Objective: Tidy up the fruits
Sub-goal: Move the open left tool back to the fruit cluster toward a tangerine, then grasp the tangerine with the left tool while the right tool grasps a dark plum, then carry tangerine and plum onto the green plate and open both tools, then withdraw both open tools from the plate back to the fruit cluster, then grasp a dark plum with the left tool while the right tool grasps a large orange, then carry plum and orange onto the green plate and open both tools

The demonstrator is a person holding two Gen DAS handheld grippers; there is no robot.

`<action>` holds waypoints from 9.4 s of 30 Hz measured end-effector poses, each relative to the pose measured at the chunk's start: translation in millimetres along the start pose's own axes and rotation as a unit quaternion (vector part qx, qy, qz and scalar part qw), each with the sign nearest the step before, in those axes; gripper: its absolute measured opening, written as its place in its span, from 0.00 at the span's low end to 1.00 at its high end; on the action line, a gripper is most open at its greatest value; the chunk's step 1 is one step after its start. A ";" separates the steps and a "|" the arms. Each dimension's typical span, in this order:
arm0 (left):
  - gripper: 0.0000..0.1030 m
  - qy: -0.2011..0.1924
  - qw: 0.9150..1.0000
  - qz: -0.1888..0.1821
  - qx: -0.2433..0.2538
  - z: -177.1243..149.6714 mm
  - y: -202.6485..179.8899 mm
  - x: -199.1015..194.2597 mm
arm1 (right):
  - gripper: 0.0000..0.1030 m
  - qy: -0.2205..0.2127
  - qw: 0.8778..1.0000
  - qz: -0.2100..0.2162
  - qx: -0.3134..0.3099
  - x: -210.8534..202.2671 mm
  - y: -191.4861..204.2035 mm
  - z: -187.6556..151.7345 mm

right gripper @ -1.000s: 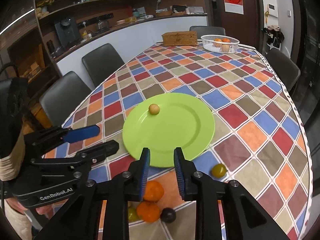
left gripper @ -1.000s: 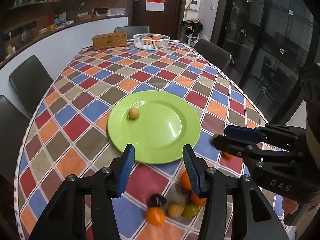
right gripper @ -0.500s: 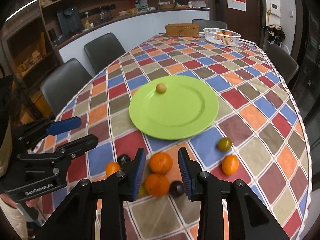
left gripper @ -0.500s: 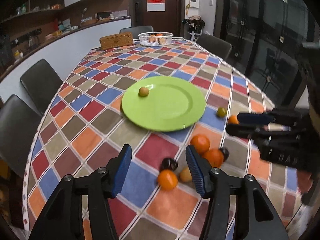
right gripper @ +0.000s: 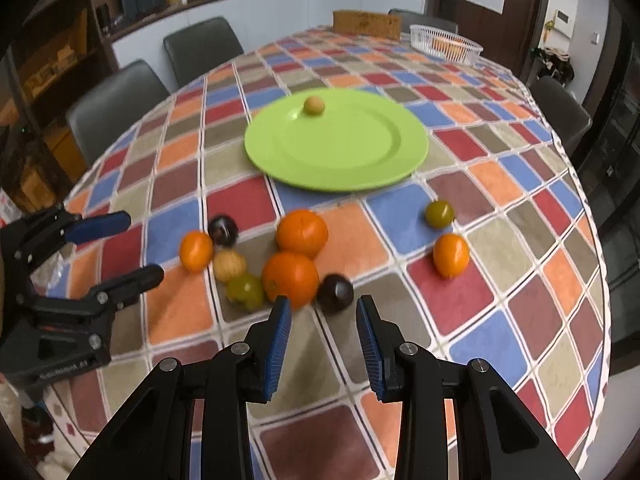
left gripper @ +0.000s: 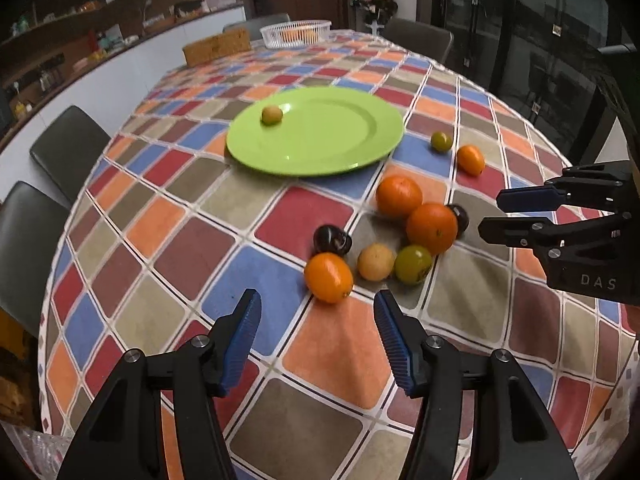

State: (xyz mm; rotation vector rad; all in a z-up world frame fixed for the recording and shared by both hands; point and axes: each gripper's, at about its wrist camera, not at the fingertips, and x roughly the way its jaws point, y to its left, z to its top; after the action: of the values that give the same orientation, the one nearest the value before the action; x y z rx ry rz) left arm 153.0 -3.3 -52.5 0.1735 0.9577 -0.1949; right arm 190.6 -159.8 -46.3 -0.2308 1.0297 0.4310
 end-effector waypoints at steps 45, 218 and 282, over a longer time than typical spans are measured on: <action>0.31 0.026 0.999 -0.038 -0.019 16.9 1.9 33.1 | 0.28 0.013 0.999 0.032 -0.003 35.9 -13.4 11.7; 0.37 0.017 0.994 -0.107 -0.024 24.8 22.6 59.5 | 0.45 0.025 0.997 0.049 0.056 65.8 9.3 51.6; 0.26 -0.005 0.992 -0.100 -0.082 134.4 42.9 101.8 | 0.40 -0.012 0.993 0.071 0.089 84.8 -54.9 120.7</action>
State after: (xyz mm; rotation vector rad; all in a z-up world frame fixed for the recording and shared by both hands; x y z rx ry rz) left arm 326.9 -1.9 -58.0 -0.0754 0.9764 -0.2992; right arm 346.4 -142.6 -60.0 0.0082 1.0581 0.4662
